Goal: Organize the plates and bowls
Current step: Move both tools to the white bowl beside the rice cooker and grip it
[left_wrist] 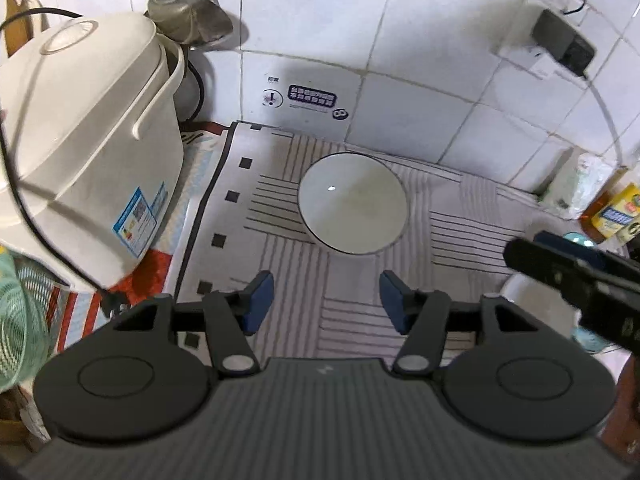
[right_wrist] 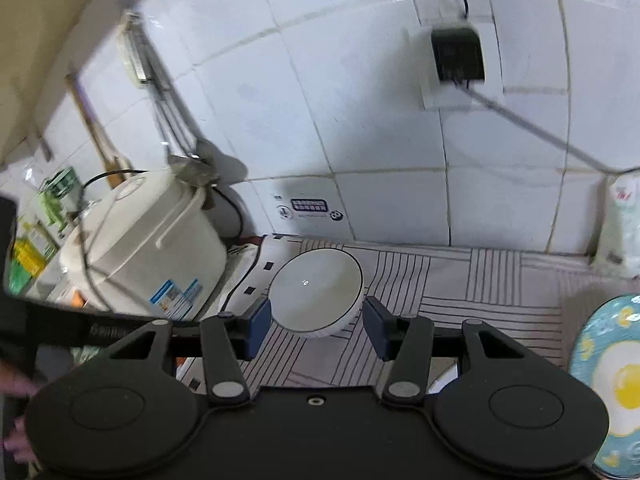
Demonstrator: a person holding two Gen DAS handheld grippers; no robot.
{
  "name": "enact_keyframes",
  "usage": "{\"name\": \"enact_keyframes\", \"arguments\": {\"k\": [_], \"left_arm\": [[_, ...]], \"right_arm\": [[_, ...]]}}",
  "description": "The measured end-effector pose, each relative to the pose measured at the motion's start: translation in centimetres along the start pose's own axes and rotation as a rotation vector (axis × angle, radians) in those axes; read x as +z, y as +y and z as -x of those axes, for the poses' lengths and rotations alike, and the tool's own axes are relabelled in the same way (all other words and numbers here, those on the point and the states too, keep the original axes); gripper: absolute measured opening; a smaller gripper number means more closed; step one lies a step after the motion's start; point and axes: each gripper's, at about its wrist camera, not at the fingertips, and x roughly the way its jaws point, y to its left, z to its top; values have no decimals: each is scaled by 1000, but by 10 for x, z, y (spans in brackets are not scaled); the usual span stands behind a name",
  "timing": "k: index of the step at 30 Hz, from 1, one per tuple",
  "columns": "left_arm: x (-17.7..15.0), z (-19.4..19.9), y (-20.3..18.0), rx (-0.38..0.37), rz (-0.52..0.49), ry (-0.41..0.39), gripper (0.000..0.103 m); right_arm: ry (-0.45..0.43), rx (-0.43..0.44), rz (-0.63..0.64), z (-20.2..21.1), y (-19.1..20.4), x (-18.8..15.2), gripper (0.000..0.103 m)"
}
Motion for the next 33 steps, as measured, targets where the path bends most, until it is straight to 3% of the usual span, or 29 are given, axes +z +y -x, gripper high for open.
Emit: {"name": "enact_keyframes", "arguments": {"k": [4,15,20,24,26,28,31,33], "left_arm": [[11,-25,14,-8,3,-8,65],[32,-103,42,-7,70,-35,66],[39,-129,39,-33,51,25,66],[41,-135,39,-40,49,23,65],[41,-137,43,-50,81,29,62],[42,-140,47,-46,119,45,31],[43,-148,48,-13,126,103,17],[41,-149,48,-31,145,117,8]], "right_arm": [[5,-59,-44,-36,0,1,56],[132,-151,-194,-130,-16,-12,55],[136,-163,-236,-139,-18,-14,51],[150,-172,-265,-145,-23,-14,39],[171,-173,-280,-151,-26,-15,30],[193,-155,-306,-155,-30,-15,18],[200,-144,-306,-154,-28,-13,18],[190,-146,-289,-155,-25,-13,17]]}}
